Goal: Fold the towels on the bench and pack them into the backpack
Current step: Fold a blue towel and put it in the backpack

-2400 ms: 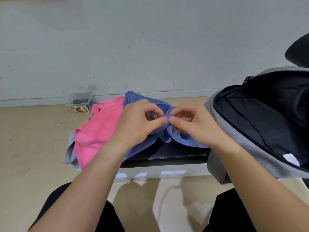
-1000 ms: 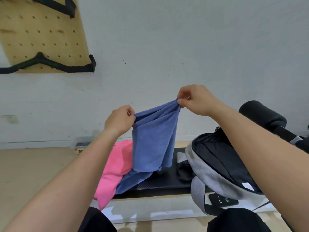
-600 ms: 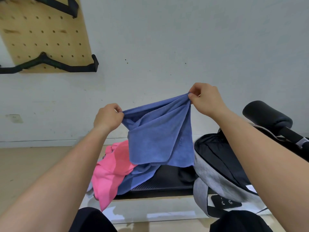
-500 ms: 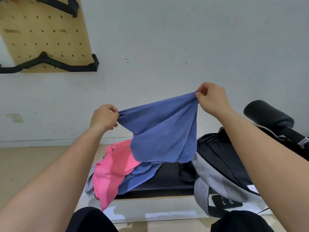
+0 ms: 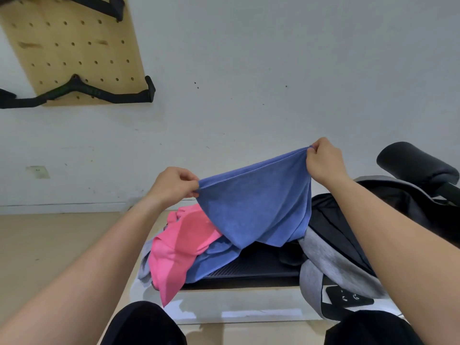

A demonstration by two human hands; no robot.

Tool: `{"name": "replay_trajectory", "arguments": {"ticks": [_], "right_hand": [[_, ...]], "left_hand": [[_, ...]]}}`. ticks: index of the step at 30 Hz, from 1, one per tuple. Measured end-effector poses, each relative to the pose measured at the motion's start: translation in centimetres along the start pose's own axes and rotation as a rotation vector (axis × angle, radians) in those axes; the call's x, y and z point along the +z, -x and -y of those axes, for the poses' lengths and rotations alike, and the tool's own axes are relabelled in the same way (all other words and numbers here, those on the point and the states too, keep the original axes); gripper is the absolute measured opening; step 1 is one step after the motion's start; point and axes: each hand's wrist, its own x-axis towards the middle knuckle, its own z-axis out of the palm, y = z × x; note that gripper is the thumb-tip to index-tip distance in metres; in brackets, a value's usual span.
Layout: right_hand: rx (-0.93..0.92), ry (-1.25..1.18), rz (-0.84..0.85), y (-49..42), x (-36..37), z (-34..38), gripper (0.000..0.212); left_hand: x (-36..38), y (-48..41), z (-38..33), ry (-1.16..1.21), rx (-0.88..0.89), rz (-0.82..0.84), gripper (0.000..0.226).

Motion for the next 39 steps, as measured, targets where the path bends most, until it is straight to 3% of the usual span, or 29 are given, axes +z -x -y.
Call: {"name": "replay_trajectory", "arguments": {"ticks": [2,4,7,11,14,20,29,32,35,39], "right_hand": [[0.000,-0.017,0.004,0.0,0.3,-0.1,0.019],[0.003,-0.022,0.008,0.1,0.5,-0.1,0.020],[0.007,-0.032,0.017,0.1,0.5,0.2,0.021],[0.001,-0.142,-0.061,-0.3,-0.7,1.9,0.023],[-0.065,-0.248,-0.196,-0.6,-1.9,3.5,0.017],[-0.017,-0.251,-0.160,-0.6,-2.7,3.4,0.013],[-0.054,-0.187,-0.128,-0.3,-2.6,2.7,0.012],[-0.023,-0.139,-0.105,-0.9,-0.8,1.9,0.020],[0.023,0.022,-0.033,-1.3,2.0,-0.2,0.019],[0.006,0.035,-0.016,-1.5,5.1,-2.1,0.012]], "left_hand": [[0.2,0.6,0.4,-0.108,0.045,0.040,0.006],[0.5,0.9,0.7,-0.326,0.107,0.044,0.020],[0.9,0.5,0.5,-0.446,0.207,-0.061,0.011],[0.3,-0.6,-2.1,-0.218,0.300,-0.399,0.008],[0.1,-1.1,-5.7,-0.028,0.305,-0.521,0.010],[0.5,-1.6,-7.5,-0.076,0.301,-0.483,0.020],[0.0,-1.1,-6.5,-0.225,0.378,-0.530,0.015],[0.4,-2.4,-5.1,-0.282,0.315,-0.531,0.015],[1.3,-4.2,-2.0,-0.440,0.179,-0.426,0.015],[2.2,-5.5,1.2,-0.329,0.163,-0.430,0.010]]}}
